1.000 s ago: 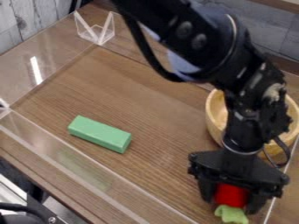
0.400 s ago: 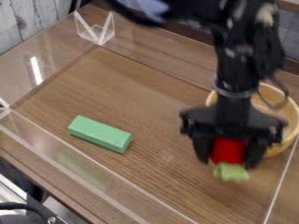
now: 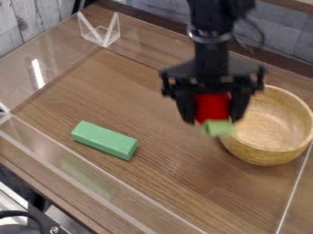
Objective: Move the red fruit to the left
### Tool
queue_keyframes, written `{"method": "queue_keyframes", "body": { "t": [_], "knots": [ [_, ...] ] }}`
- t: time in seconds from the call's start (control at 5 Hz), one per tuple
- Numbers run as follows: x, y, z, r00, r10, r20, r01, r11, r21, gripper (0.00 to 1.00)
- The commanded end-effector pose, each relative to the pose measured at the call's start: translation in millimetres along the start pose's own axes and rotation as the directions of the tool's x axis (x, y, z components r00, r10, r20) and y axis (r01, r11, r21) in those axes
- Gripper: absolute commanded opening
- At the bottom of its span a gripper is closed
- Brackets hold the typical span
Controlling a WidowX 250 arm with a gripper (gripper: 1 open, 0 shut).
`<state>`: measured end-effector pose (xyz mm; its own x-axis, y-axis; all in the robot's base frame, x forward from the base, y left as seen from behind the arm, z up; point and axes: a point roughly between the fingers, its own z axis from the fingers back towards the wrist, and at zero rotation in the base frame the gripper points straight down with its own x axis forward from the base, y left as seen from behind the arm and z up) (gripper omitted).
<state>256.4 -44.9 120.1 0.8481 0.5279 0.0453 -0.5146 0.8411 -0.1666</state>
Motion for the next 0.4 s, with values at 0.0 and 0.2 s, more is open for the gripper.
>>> {"method": "queue_keyframes", "body": {
  "t": [0.0,0.2],
  "knots": [
    [22.8,-8.2,7.7,0.993,0.097,0.063,-0.095,0.995,-0.031,0.00],
    [29.8,-10.0,6.1,0.986,0.152,0.072,-0.150,0.988,-0.030,0.00]
  ]
}}
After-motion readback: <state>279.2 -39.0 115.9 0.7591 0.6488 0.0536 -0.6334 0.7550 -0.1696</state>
